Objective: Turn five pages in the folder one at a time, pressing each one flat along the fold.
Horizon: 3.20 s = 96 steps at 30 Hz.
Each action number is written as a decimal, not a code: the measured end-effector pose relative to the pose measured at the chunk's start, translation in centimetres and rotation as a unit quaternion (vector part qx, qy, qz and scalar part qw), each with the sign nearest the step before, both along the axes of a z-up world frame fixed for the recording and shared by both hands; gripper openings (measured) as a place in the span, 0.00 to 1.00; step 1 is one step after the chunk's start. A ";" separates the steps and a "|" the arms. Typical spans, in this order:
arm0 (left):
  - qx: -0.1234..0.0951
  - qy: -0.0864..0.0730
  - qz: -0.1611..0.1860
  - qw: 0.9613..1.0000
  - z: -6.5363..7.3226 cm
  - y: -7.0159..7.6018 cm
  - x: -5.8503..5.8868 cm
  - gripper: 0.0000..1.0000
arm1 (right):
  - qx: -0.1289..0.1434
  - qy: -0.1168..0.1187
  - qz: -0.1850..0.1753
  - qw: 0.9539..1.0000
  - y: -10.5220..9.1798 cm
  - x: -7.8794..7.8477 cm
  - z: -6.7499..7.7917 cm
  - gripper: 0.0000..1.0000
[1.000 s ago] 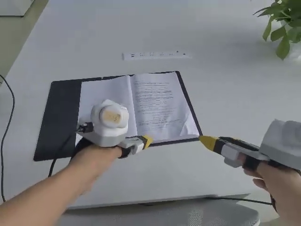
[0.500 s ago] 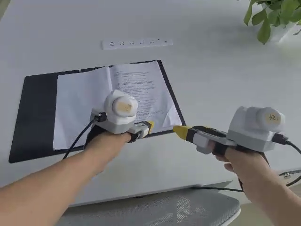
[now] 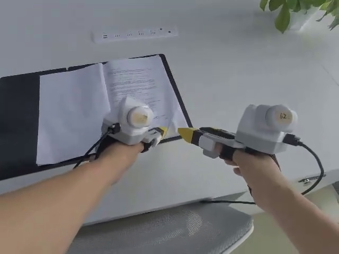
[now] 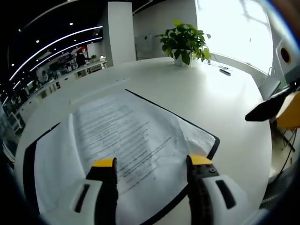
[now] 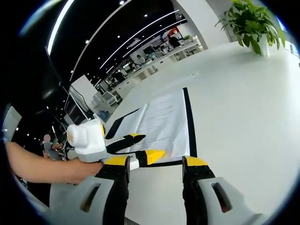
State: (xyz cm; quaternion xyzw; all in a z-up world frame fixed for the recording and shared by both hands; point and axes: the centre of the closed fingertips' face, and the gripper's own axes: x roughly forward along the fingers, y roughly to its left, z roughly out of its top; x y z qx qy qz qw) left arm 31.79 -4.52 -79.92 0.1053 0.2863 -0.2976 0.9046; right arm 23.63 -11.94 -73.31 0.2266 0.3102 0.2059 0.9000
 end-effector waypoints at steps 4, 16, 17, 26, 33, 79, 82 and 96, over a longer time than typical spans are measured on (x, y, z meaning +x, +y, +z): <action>-0.009 -0.008 -0.003 1.000 -0.1 0.1 0.1 0.58 | 0.000 0.002 -0.006 1.000 -0.3 0.2 -0.4 0.43; -0.023 -0.014 -0.007 1.000 -0.7 -0.2 0.6 0.49 | 0.003 0.016 -0.005 1.000 0.0 0.1 -1.5 0.42; -0.023 -0.015 -0.007 1.000 -0.7 -0.1 0.5 0.49 | 0.003 0.015 -0.005 1.000 0.0 0.2 -1.5 0.42; -0.029 -0.019 0.008 0.999 -0.7 0.2 1.0 0.29 | 0.005 0.016 -0.004 1.000 0.0 0.5 -1.7 0.42; -0.026 -0.019 0.017 0.999 -0.6 0.7 1.1 0.20 | 0.000 0.020 0.001 1.000 0.5 1.3 -2.2 0.41; -0.027 0.018 0.021 0.999 1.9 4.6 -0.6 0.25 | 0.035 -0.043 0.012 0.998 5.0 4.9 1.1 0.00; -0.046 0.013 0.028 0.998 3.7 5.9 -0.8 0.29 | 0.042 -0.069 0.033 0.996 6.8 4.8 3.4 0.00; -0.069 -0.022 0.076 0.995 11.1 16.9 -4.9 0.32 | 0.043 -0.117 0.126 0.984 16.5 3.6 7.4 0.00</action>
